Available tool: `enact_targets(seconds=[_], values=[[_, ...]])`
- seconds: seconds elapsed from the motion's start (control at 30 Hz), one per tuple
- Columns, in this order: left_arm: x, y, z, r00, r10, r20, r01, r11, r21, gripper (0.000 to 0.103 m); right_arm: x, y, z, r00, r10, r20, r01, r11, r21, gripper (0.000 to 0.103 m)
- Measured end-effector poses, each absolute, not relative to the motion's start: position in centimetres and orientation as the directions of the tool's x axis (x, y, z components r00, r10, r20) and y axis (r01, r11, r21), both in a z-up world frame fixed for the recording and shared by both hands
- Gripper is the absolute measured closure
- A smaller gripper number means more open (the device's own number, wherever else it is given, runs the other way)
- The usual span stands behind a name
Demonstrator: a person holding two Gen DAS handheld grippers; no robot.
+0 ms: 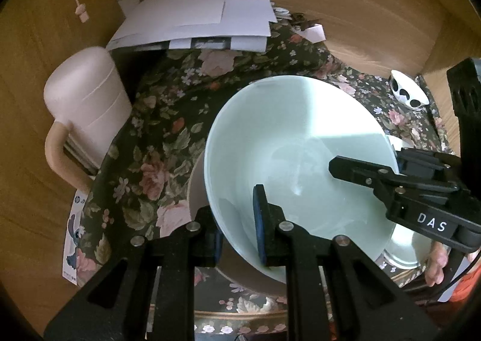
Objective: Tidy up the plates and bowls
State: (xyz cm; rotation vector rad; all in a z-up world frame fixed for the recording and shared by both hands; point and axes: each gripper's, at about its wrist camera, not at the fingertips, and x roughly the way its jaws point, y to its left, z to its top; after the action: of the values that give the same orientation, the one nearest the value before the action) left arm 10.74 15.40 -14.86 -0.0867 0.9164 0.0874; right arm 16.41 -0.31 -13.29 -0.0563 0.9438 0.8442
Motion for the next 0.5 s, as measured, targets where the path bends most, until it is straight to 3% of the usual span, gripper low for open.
enact_targets(seconds=[0.5], values=[[9.92, 16.20, -15.73, 0.602, 0.044, -0.797, -0.131, 0.990, -0.044, 0.086, 16.51, 0.40, -13.56, 0.290, 0.607, -0.740, -0.682, 0.674, 0.285, 0.077]])
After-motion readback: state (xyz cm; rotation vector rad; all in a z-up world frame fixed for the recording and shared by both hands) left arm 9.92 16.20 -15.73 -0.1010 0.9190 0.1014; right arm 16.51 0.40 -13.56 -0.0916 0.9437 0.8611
